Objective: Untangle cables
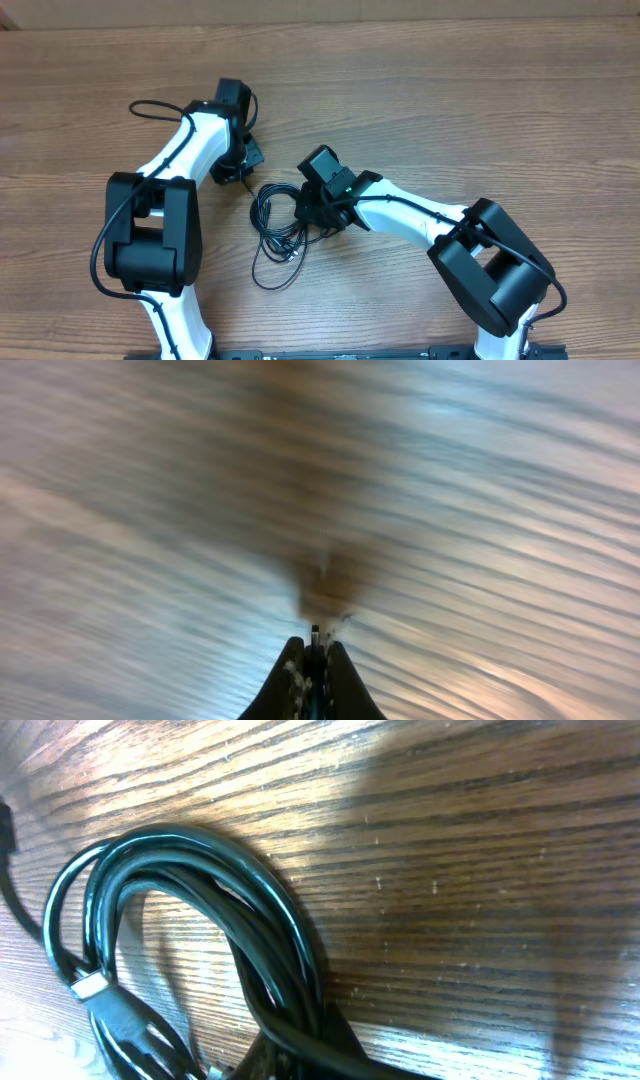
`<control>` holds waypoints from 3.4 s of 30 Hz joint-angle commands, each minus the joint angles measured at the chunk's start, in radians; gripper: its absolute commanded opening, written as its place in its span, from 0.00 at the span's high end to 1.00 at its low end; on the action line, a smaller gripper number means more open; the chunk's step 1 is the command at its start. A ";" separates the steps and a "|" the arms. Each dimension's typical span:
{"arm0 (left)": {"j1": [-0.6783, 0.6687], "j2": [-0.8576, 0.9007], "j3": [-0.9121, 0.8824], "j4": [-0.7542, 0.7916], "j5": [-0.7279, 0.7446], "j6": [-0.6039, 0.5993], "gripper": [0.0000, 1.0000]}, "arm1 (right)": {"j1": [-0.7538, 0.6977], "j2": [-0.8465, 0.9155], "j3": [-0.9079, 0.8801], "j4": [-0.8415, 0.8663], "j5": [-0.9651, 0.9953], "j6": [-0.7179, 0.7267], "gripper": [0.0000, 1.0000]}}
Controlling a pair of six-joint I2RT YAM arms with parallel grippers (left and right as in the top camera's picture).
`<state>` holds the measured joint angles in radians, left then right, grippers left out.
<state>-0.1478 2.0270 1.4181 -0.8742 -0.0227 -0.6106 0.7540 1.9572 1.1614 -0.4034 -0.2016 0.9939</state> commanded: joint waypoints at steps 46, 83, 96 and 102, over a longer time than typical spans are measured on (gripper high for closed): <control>-0.180 0.006 0.019 -0.341 0.172 0.259 0.85 | -0.003 0.013 0.016 0.005 0.017 -0.003 0.95; -0.186 0.006 -0.051 -0.244 0.109 0.243 0.96 | -0.003 0.013 0.016 0.002 0.017 -0.003 0.95; -0.185 0.006 -0.124 -0.293 0.101 0.253 0.96 | -0.003 0.013 0.016 0.005 0.017 -0.003 0.95; -0.169 0.006 -0.040 -0.336 0.101 0.252 0.96 | -0.003 0.013 0.016 0.005 0.017 -0.003 0.95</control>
<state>-0.3267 2.0274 1.3235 -1.1877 0.0814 -0.3660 0.7547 1.9575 1.1614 -0.4053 -0.2081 0.9932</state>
